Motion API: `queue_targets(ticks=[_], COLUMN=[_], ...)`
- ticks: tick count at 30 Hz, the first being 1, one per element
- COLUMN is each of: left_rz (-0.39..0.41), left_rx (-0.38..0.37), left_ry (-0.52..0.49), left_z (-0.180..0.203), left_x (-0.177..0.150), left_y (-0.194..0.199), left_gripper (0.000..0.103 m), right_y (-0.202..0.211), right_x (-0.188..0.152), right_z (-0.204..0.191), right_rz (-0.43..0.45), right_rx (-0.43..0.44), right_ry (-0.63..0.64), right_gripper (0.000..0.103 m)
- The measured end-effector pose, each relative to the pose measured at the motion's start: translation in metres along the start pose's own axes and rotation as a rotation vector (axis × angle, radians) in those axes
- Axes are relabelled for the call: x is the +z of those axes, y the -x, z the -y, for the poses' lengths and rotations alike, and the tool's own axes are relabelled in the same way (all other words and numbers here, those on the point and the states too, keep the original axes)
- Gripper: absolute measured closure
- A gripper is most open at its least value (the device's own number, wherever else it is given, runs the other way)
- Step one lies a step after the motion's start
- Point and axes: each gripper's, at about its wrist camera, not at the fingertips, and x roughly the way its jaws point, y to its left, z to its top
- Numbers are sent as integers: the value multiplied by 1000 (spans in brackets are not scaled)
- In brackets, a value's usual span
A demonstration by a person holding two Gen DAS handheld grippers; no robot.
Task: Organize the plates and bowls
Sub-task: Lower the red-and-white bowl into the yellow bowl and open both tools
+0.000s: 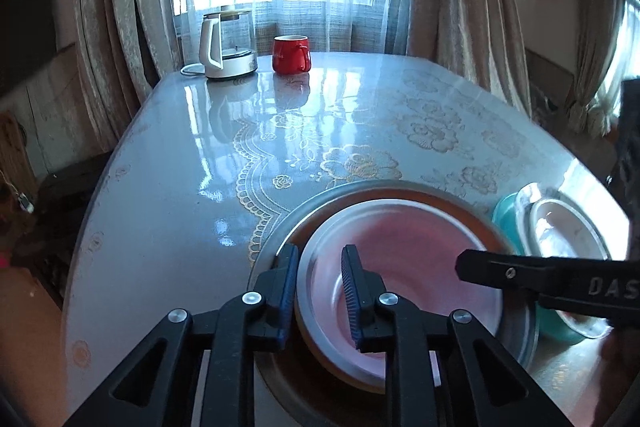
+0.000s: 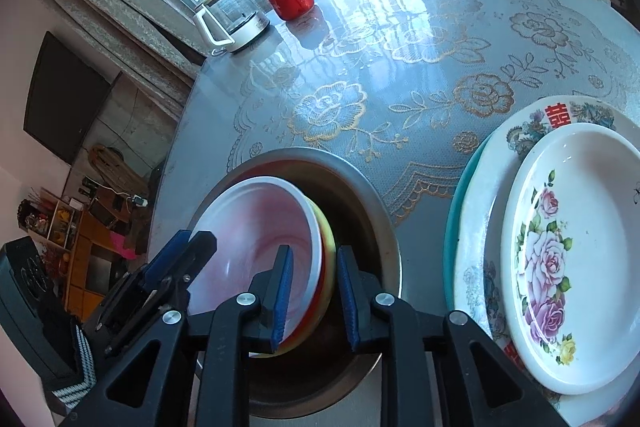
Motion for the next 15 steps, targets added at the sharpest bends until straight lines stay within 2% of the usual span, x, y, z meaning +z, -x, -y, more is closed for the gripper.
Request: queue_targets(ticks=[5,8,11,13,15], left_rz=[-14,-3,16,31,45], left_rx=[-22,-16,-23,-20,-10], left_ry=[19,36,59,69,65], left_z=[-4,-7,-11,-12,-12], left_x=[0,2,3,4,3], left_y=[-3,3,14,20,26], left_gripper=[81,80,68,56,52], right_y=[4,13,23,29,33], right_x=[2,3,2,1,-2], right_z=[2,5,6,7,9], right_rz=[13,50,88,110,121], right_rx=[13,31,44,56,57], right_ry=[-17,-31,-27,-31,-32], right_gripper=[79,77,74,73,73])
